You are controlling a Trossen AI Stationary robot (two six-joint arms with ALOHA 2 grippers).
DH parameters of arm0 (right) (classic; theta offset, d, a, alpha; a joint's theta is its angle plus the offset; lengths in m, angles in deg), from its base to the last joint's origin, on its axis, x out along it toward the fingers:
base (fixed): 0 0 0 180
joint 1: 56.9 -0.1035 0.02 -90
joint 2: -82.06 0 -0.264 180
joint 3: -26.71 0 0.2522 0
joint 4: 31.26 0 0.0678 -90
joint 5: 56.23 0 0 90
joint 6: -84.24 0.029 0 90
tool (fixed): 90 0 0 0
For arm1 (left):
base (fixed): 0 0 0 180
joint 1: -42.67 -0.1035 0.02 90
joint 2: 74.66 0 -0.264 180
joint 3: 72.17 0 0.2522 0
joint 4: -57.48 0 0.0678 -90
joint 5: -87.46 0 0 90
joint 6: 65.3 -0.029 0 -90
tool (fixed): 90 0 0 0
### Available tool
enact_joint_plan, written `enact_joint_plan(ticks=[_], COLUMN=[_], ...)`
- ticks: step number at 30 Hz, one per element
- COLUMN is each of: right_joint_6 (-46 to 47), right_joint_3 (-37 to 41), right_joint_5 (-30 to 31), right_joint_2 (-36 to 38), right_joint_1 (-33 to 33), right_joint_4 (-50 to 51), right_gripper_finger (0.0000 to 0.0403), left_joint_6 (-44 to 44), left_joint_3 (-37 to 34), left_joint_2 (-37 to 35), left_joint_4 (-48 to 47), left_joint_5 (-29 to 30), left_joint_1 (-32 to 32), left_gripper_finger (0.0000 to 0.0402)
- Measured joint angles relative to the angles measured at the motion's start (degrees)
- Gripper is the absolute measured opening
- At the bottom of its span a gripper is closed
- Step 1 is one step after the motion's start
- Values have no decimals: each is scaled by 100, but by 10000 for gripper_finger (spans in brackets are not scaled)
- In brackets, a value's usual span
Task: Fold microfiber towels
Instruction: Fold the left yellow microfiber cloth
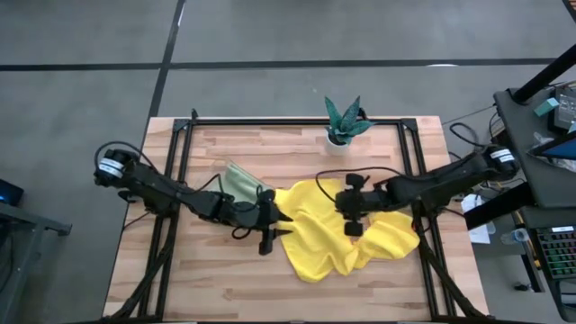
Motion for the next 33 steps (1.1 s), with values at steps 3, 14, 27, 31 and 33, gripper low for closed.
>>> enact_joint_plan(ticks=[3,14,27,31,33], right_joint_6=[-406,-970,-1022,-1042,-1103], right_joint_3=[285,530,502,493,491], right_joint_5=[-17,-521,-787,-766,-765], right_joint_2=[-287,-1632,-1947,-1949,-1942], right_joint_1=[304,1564,2108,2314,2410], right_joint_4=[-786,-2054,-1693,-1415,-1338], right_gripper_finger=[68,9,9,9,9], left_joint_6=[0,-579,-621,-763,-768], left_joint_3=[-7,46,15,15,15], left_joint_2=[192,395,175,171,171], left_joint_4=[-6,-17,-44,-44,-44], left_joint_5=[6,205,234,236,238], left_joint_1=[-71,-108,-103,-103,-103], left_gripper_finger=[148,148,148,148,148])
